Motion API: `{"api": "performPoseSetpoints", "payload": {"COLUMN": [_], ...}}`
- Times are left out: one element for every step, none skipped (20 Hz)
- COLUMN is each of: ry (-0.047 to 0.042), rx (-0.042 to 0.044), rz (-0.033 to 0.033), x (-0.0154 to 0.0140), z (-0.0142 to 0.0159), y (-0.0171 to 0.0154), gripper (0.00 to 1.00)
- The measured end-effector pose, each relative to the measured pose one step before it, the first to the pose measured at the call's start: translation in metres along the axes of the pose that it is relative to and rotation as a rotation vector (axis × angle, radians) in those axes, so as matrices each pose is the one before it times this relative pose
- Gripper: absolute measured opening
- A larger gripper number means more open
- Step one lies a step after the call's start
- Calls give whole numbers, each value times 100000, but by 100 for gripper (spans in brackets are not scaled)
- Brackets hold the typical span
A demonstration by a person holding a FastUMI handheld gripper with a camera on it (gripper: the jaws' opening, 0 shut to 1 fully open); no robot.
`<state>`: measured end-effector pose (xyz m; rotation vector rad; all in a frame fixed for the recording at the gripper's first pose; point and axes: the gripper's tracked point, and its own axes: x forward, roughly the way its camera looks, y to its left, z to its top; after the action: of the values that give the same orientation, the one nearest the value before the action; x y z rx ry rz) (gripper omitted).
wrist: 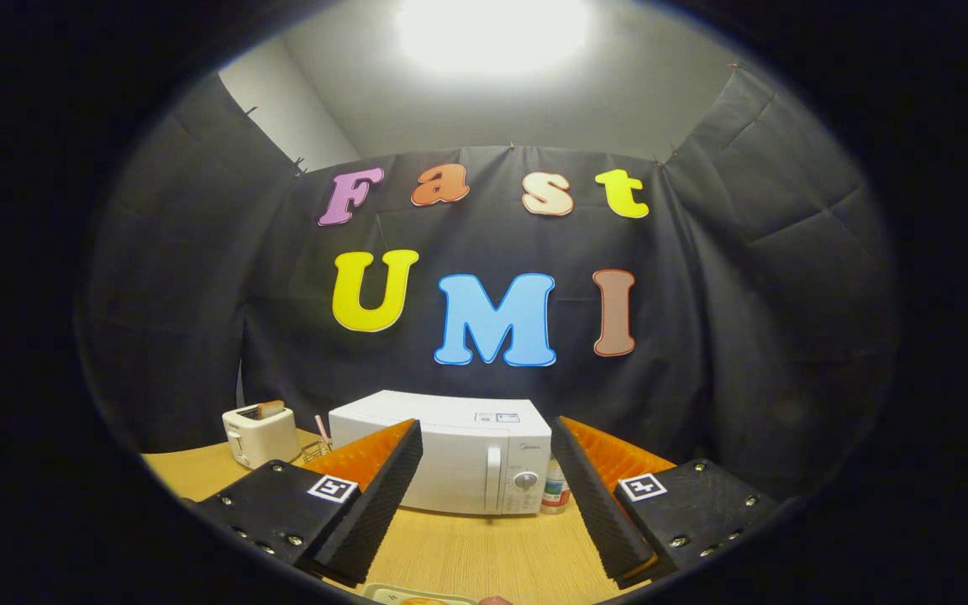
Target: Open the microwave, put the food inside, and close the microwave door.
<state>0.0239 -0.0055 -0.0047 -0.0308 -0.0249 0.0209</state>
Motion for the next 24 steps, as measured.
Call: {"api": "performPoseSetpoints", "payload": {"ry": [233, 522, 548, 757, 860, 866, 707, 777, 807, 874, 829, 891, 995, 1069, 1190, 947, 791, 811, 1124, 1014, 1003, 1093, 1197, 1495], "rx": [336, 655, 931, 864, 634, 418, -34, -414, -510, -426, -116, 150, 122, 95, 55, -101, -61, 159, 200, 247, 138, 49, 128, 72], "rz": [-522, -491, -472, -366, -268, 73, 241, 356, 540, 336, 370, 452, 469, 410, 397, 68, -72, -22, -23, -186, -216, -288, -122, -265], "x": [504, 466, 579, 612, 794, 870, 871, 896, 921, 909, 890, 998, 976, 927, 1010, 960, 948, 1042, 925, 928, 970, 984, 857, 852], "z": [-232, -433, -456, -514, -474, -534, -379, -458, -488, -594, -481, -589, -556, -670, -547, -683, -447, -564, -572, -695, -510, -590, -605, -824], "y": [-290, -199, -178, -257, -109, -66, -33, -53, 52, -67, -87, 10, 111, 79, 58, -67, -41, -105, -25, -72, -134, -193, -160, -147], "gripper": [97, 97, 97, 97, 97, 97, 97, 97, 97, 97, 97, 97, 97, 97, 97, 97, 97, 97, 97, 97, 97, 97, 97, 97]}}
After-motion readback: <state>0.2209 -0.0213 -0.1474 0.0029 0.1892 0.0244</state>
